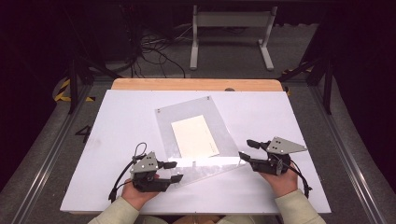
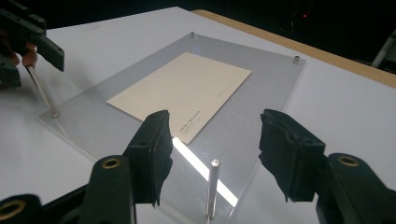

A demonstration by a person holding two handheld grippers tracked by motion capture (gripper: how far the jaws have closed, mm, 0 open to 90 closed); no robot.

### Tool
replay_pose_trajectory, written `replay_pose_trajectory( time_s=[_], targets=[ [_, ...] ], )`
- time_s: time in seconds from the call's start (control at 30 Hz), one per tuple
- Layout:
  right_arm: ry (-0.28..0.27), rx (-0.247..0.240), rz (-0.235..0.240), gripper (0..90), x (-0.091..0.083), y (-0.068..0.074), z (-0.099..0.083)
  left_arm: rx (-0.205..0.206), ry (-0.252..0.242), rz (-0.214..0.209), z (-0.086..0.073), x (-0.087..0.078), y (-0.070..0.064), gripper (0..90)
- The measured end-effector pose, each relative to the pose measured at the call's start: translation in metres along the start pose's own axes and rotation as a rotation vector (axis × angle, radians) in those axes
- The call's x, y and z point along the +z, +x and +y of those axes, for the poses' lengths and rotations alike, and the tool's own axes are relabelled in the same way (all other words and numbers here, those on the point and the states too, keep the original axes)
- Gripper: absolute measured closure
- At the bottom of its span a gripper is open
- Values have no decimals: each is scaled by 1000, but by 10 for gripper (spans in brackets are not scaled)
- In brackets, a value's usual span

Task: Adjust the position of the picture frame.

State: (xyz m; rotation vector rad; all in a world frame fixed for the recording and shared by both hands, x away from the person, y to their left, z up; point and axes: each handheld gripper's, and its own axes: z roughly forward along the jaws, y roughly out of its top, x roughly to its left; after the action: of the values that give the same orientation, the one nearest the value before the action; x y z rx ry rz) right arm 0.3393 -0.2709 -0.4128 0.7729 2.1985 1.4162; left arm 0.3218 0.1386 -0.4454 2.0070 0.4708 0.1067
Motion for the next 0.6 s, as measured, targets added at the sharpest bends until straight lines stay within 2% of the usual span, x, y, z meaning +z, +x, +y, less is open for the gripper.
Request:
replay_pose_trajectory(
  time_s=[0.07, 0.2, 0.33, 0.4, 0.5, 0.6],
  targets=[
    [1, 1, 0, 424, 0, 0, 0, 18, 14, -30, 0, 4, -3, 487],
    [8, 2, 1, 423, 1, 0, -2, 38, 78, -45, -1, 16, -7, 521],
    [18, 7, 1, 424, 2, 0, -3, 63, 142, -16, -3, 24, -9, 641],
    [24, 8, -1, 424, 3, 0, -4, 81, 155, 18, -4, 26, -9, 722],
    [27, 10, -4, 423, 2, 0, -4, 63, 152, 26, -4, 25, -6, 840],
    [26, 16, -6, 424, 1, -1, -5, 85, 161, 41, -3, 26, -7, 845]
  ],
)
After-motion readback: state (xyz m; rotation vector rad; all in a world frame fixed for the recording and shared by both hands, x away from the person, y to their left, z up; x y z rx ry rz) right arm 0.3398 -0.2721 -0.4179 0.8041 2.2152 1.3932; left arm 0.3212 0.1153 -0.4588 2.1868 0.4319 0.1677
